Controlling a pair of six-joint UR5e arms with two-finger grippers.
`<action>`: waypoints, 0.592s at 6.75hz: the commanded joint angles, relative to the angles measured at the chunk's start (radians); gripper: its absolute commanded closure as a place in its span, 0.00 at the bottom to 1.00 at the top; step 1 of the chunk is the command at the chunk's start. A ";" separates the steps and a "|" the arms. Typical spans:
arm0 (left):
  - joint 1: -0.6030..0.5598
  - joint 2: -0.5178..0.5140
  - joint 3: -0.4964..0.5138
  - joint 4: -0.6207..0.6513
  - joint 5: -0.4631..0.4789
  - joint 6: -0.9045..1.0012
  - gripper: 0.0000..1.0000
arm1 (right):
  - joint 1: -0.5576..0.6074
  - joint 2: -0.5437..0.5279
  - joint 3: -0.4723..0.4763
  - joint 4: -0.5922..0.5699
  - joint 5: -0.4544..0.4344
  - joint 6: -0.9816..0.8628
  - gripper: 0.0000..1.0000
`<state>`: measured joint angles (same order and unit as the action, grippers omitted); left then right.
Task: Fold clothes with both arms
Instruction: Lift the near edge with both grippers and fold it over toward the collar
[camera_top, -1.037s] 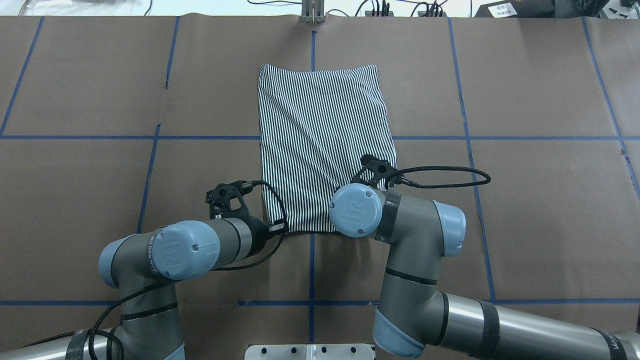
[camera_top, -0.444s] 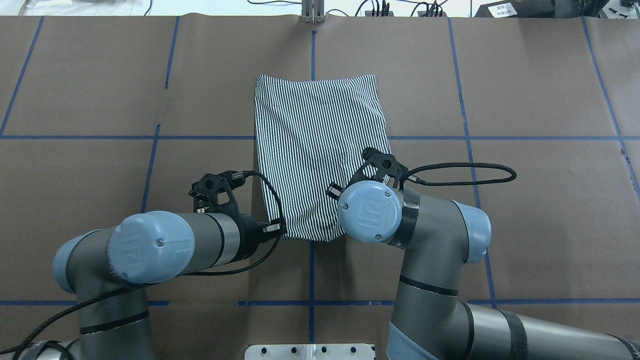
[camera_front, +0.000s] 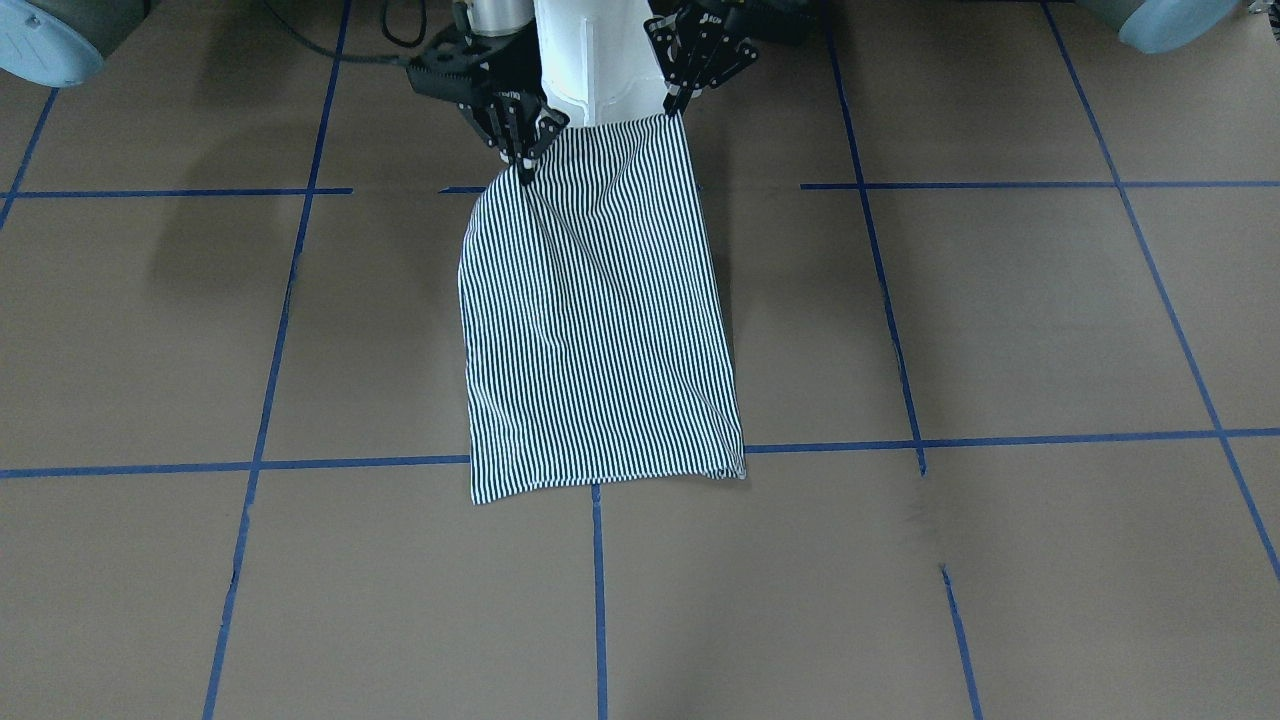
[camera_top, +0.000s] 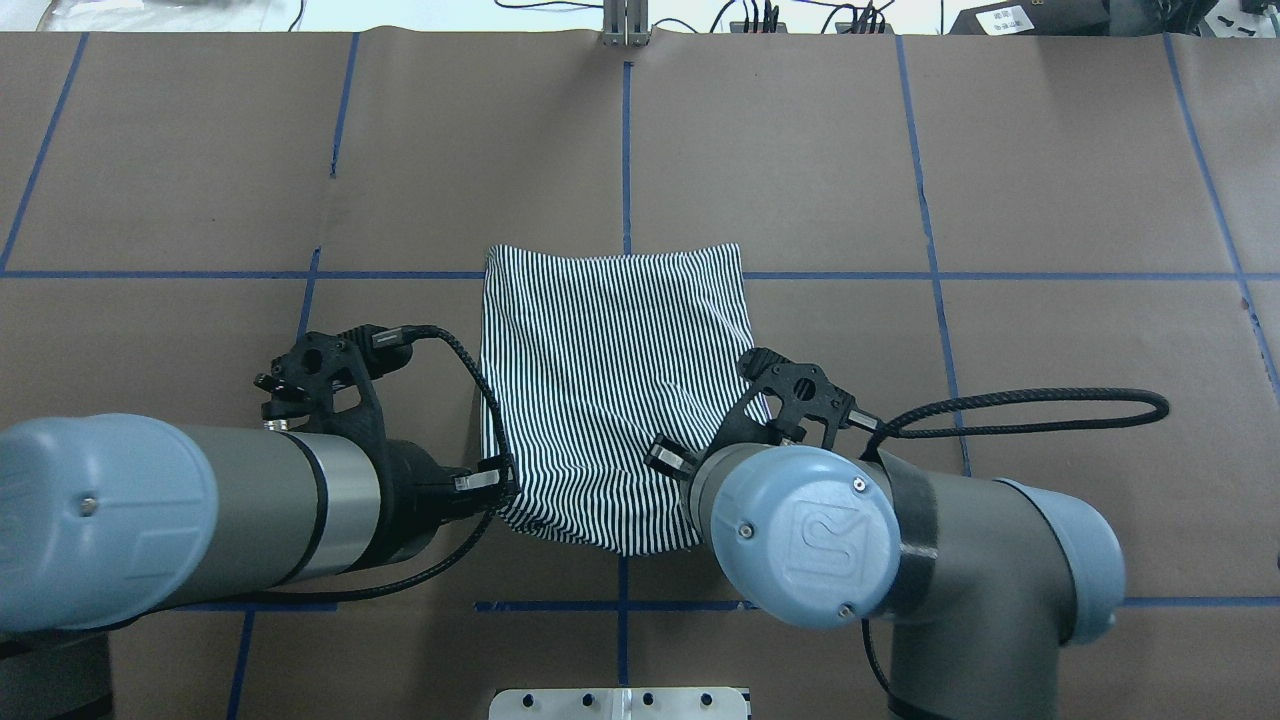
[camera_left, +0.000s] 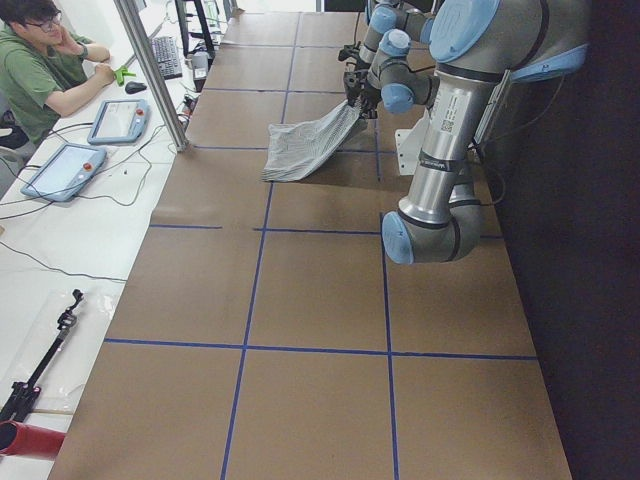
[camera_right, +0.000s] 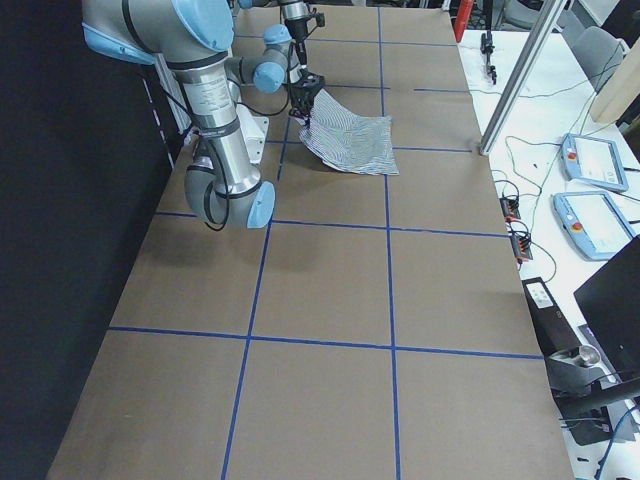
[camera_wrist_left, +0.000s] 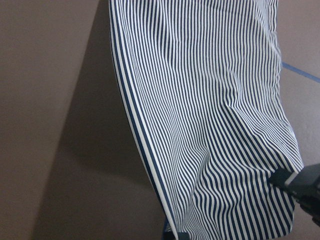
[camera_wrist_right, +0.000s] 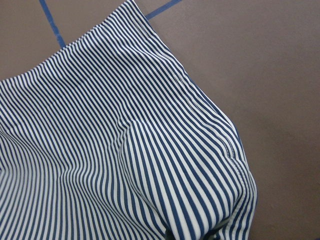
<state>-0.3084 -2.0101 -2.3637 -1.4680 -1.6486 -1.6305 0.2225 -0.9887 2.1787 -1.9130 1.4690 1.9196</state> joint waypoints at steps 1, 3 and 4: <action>0.009 -0.009 0.002 0.071 -0.014 0.006 1.00 | -0.038 0.005 0.038 -0.067 -0.010 0.026 1.00; -0.055 -0.060 0.130 0.066 -0.010 0.094 1.00 | 0.032 0.021 -0.077 0.019 -0.044 -0.045 1.00; -0.104 -0.076 0.179 0.049 -0.010 0.128 1.00 | 0.088 0.042 -0.179 0.090 -0.039 -0.092 1.00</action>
<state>-0.3602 -2.0636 -2.2433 -1.4054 -1.6583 -1.5483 0.2507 -0.9651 2.0987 -1.8977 1.4322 1.8787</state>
